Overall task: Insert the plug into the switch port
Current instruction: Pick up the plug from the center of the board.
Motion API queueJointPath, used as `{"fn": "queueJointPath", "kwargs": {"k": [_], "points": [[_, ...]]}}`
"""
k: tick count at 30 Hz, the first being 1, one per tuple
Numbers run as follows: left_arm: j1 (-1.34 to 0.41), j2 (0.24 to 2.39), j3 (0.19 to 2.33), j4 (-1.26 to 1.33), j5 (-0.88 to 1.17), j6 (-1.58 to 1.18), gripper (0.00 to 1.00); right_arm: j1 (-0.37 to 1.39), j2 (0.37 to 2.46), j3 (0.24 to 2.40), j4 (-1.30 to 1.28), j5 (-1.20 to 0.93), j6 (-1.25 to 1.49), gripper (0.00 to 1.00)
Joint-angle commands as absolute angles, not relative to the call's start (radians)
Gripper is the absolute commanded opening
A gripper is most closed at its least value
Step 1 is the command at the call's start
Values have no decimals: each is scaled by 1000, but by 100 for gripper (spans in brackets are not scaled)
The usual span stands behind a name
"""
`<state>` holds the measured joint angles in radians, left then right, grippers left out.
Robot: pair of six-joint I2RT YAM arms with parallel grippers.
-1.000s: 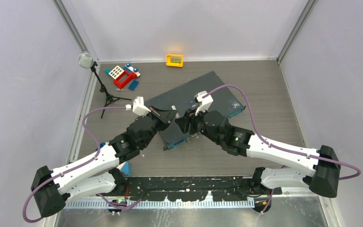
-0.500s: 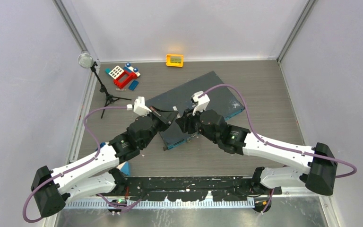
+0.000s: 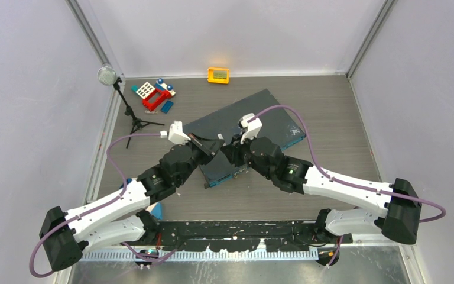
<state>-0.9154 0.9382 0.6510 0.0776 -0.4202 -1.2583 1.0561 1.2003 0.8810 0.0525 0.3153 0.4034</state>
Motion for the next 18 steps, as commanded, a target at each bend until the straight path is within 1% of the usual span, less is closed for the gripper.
{"fn": "queueJointPath", "kwargs": {"k": [1, 4, 5, 6, 10, 12, 13, 14, 16, 18], "points": [[-919, 934, 669, 113, -414, -1269, 0, 1052, 1201, 908, 123, 349, 377, 15], [-919, 926, 663, 118, -414, -1268, 1, 1051, 1195, 898, 124, 356, 354, 9], [-919, 923, 662, 119, -414, -1265, 7, 1052, 1192, 893, 123, 353, 340, 6], [-919, 921, 661, 119, -414, -1261, 19, 1052, 1185, 886, 119, 341, 314, 2], [-919, 893, 667, 103, -419, -1225, 72, 1051, 1138, 845, 81, 266, 183, 1], [-918, 877, 684, 74, -422, -1197, 84, 1052, 1101, 812, 46, 234, 111, 0], [-917, 868, 693, 59, -424, -1175, 88, 1051, 1082, 794, 24, 217, 69, 0], [-916, 859, 701, 45, -426, -1150, 90, 1052, 1061, 776, 9, 203, 32, 0], [-908, 839, 716, 25, -424, -1091, 91, 1051, 1014, 744, -71, 170, -39, 1], [-895, 828, 722, 18, -396, -1050, 89, 1052, 971, 714, -121, 136, -77, 0]]}}
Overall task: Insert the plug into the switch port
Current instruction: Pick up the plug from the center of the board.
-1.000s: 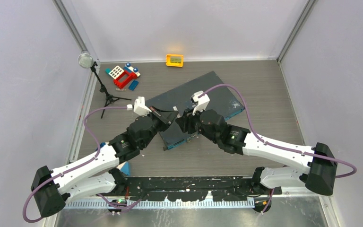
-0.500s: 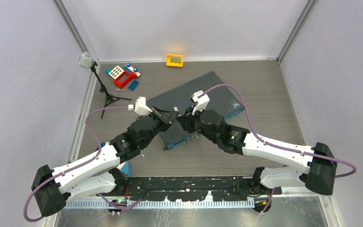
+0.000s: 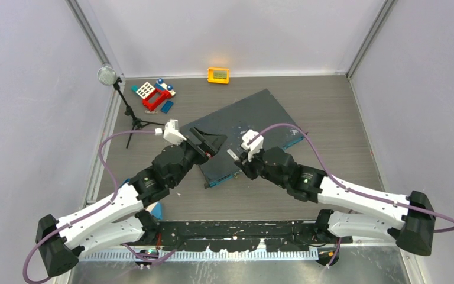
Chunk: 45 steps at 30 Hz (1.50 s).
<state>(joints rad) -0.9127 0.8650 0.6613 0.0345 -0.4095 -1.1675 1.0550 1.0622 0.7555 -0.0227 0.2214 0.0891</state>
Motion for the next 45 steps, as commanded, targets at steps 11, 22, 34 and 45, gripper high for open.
{"fn": "queueJointPath", "kwargs": {"k": [11, 22, 34, 45], "points": [[-609, 1090, 870, -159, 41, -771, 87, 1052, 843, 602, -208, 206, 105, 0], [-428, 1627, 1203, -188, 218, -319, 86, 1055, 773, 479, -210, 262, 281, 0], [-304, 1950, 1437, -79, 350, -85, 88, 1055, 827, 396, -89, 270, 392, 0], [-194, 2079, 1439, 41, 571, -136, 85, 1057, 853, 365, -14, 239, 402, 1]]}}
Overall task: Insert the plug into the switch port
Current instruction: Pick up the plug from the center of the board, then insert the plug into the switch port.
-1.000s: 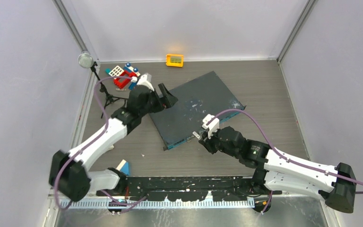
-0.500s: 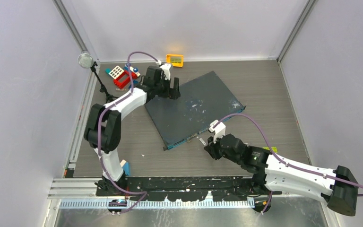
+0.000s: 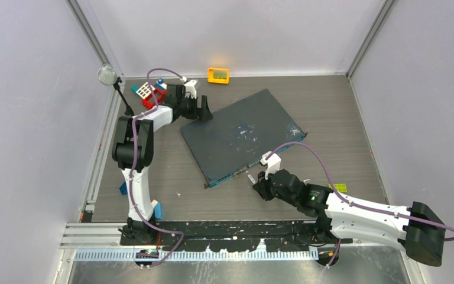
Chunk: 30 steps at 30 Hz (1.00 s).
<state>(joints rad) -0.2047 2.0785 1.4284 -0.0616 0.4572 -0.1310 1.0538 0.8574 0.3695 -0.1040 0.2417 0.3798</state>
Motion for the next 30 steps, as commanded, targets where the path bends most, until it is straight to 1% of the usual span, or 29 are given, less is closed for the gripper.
{"fn": "queueJointPath", "kwargs": {"k": [1, 9, 16, 18, 23, 26, 30], "points": [[-190, 2083, 1436, 42, 583, -135, 85, 1057, 855, 366, -15, 235, 402, 0], [-186, 2120, 1412, 62, 622, -125, 80, 1057, 840, 348, -22, 252, 412, 0], [-186, 2135, 1398, 130, 624, -137, 80, 1059, 847, 323, -14, 290, 445, 0], [-186, 2139, 1397, 134, 623, -138, 78, 1062, 849, 324, -31, 315, 461, 0], [-185, 2117, 1339, 229, 595, -154, 77, 1070, 852, 311, 31, 394, 504, 0], [-186, 2100, 1304, 272, 586, -162, 76, 1070, 883, 319, 46, 393, 487, 0], [-186, 2103, 1308, 270, 585, -162, 75, 1070, 969, 297, 96, 372, 508, 0]]}}
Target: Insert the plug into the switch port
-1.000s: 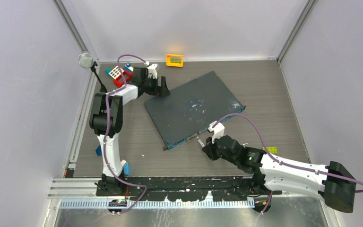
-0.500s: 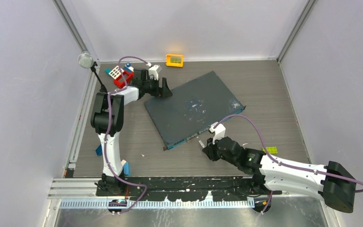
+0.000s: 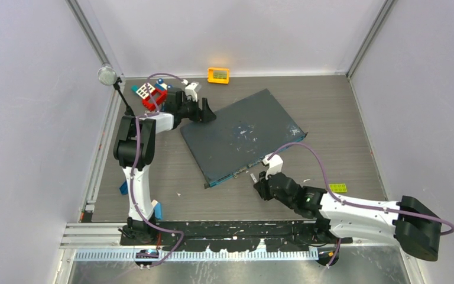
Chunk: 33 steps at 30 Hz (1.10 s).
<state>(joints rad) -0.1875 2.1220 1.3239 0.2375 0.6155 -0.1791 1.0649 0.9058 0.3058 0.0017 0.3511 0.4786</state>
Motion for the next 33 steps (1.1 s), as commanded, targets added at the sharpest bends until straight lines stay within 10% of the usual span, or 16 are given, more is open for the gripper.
{"fn": "queueJointPath", "kwargs": {"k": [1, 33], "points": [[-186, 2106, 1312, 267, 587, -161, 75, 1070, 987, 295, 104, 367, 511, 0], [-186, 2117, 1332, 252, 614, -155, 70, 1073, 1289, 359, 315, 323, 469, 1]]}}
